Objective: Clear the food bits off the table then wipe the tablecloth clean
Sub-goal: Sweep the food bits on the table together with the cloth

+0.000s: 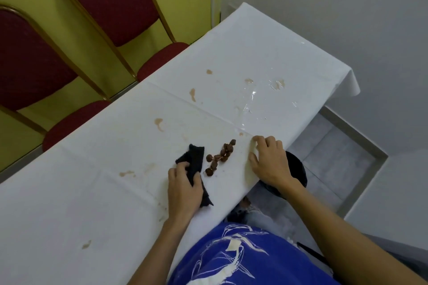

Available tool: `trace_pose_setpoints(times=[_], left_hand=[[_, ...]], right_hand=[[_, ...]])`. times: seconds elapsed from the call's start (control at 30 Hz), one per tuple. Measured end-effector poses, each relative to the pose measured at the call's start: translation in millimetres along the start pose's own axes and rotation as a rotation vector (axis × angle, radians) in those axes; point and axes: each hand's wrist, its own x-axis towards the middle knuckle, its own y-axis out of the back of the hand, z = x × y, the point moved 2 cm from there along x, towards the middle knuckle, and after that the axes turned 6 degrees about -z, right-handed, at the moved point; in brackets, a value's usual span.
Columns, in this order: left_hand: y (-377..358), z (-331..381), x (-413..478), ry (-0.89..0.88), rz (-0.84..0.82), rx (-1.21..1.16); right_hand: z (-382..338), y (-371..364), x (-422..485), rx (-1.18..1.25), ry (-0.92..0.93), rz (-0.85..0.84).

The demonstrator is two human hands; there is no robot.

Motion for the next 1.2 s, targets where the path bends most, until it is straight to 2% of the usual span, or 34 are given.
trace_pose_setpoints(times=[0.27,0.43,0.53,0.73,0.97,1.2], left_hand=[[-33.6,44.6,16.0,-0.080,-0.123,-0.091],[-8.9,57.4,47.0,-0.137,-0.089,-0.087],[-2.6,67.6,69.4,-0.229,-0.095,-0.001],[-22.6,78.9,100.4,-0.458,-0.330,0.311],[-17.0,79.0,93.0,-0.512,-0.564,0.403],[14.7,71.9,83.9,-0.431,-0.347,0.164]], right_hand=[[3.3,6.2,-2.1,0.033,0.023,-0.133],[6.4,12.2,0.9,0.086,0.036,-0.198],[7.5,13.4,1.2,0.093,0.030,-0.208],[6.6,12.8,-2.2,0.092,0.033,-0.199],[8.7,9.5,-5.6,0.073,0.033,-0.166],[10.3,8.8,-2.4,0.110,0.016,-0.175]])
